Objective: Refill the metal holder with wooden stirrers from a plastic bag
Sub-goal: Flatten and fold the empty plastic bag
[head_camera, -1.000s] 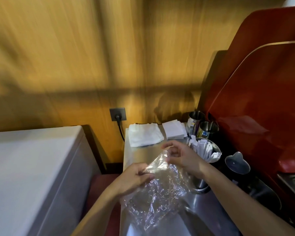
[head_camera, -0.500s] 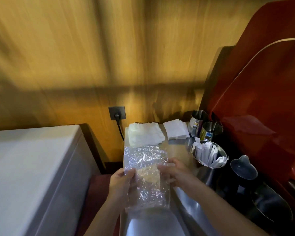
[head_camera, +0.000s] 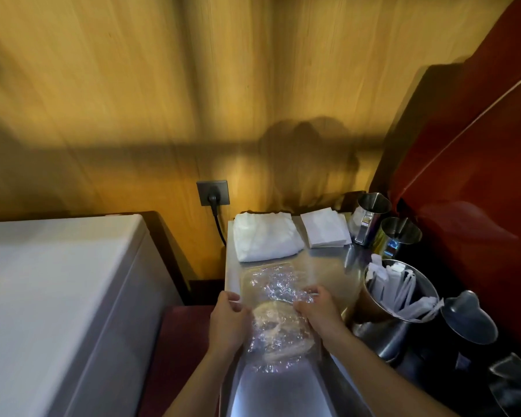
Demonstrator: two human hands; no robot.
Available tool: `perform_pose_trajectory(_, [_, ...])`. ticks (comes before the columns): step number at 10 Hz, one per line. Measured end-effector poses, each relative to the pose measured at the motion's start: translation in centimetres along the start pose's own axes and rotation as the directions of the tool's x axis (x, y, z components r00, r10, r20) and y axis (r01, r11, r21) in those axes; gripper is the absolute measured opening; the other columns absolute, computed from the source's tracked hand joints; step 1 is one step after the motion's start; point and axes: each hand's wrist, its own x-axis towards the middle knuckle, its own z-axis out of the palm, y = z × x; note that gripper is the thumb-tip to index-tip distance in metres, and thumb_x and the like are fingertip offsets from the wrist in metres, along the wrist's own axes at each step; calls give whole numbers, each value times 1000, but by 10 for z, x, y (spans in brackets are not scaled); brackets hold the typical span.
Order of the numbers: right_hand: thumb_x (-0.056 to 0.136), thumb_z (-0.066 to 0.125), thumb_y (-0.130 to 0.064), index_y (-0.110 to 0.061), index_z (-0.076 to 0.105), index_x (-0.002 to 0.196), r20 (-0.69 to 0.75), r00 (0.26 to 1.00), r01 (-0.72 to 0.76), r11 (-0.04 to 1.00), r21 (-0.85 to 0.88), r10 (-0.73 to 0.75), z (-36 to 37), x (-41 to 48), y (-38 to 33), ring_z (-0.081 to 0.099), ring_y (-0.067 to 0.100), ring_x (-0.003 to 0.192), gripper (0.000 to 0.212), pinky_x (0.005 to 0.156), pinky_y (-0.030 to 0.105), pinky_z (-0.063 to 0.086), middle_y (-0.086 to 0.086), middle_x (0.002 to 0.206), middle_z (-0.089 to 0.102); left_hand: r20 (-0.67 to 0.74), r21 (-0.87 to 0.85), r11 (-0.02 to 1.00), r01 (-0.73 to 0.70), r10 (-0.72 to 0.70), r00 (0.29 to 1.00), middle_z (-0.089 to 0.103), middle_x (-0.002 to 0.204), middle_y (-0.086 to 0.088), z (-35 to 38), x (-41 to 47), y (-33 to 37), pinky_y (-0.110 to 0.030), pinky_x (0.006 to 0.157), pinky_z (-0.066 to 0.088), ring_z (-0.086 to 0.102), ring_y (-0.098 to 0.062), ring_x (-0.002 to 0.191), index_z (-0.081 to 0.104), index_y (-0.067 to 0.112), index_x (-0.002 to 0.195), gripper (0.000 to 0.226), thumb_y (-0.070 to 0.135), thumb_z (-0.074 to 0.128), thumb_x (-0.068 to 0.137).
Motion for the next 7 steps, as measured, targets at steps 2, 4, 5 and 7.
perform_pose_trajectory(2, [78, 60, -14, -13, 49, 111, -30, 998, 49, 969, -242, -58, 13, 23, -1, 59, 26, 78, 35, 66, 34, 48, 13, 101, 63, -29, 201, 971, -132, 141, 990, 60, 89, -3, 9, 18, 1, -29, 68, 46, 57, -21, 80, 53, 13, 97, 13, 11, 54, 84])
perform_pose_trajectory(4, [80, 57, -21, -10, 50, 108, -44, 980, 128, 788, -602, -192, 20, 32, 5, 57, 32, 98, 31, 76, 33, 44, 14, 109, 61, 25, 502, 824, -264, 291, 956, 60, 106, -13, 10, 28, -8, -42, 85, 45, 56, -31, 99, 58, 9, 105, 20, 13, 52, 86])
perform_pose_trajectory(5, [83, 55, -28, -9, 51, 110, -28, 967, 147, 644, -750, -253, 20, 30, 5, 50, 30, 107, 33, 88, 37, 40, 13, 116, 56, 110, 657, 682, -321, 334, 936, 57, 114, -12, 9, 30, -8, -42, 87, 42, 52, -30, 104, 58, 10, 112, 27, 16, 49, 87])
perform_pose_trajectory(7, [84, 50, -30, -10, 47, 115, -1, 921, 234, 554, -799, -390, 15, 30, -7, 47, 31, 112, 37, 92, 40, 36, 12, 122, 52, 104, 721, 609, -331, 377, 920, 58, 118, -10, 2, 29, 1, -39, 84, 42, 53, -28, 103, 55, 12, 117, 31, 23, 46, 90])
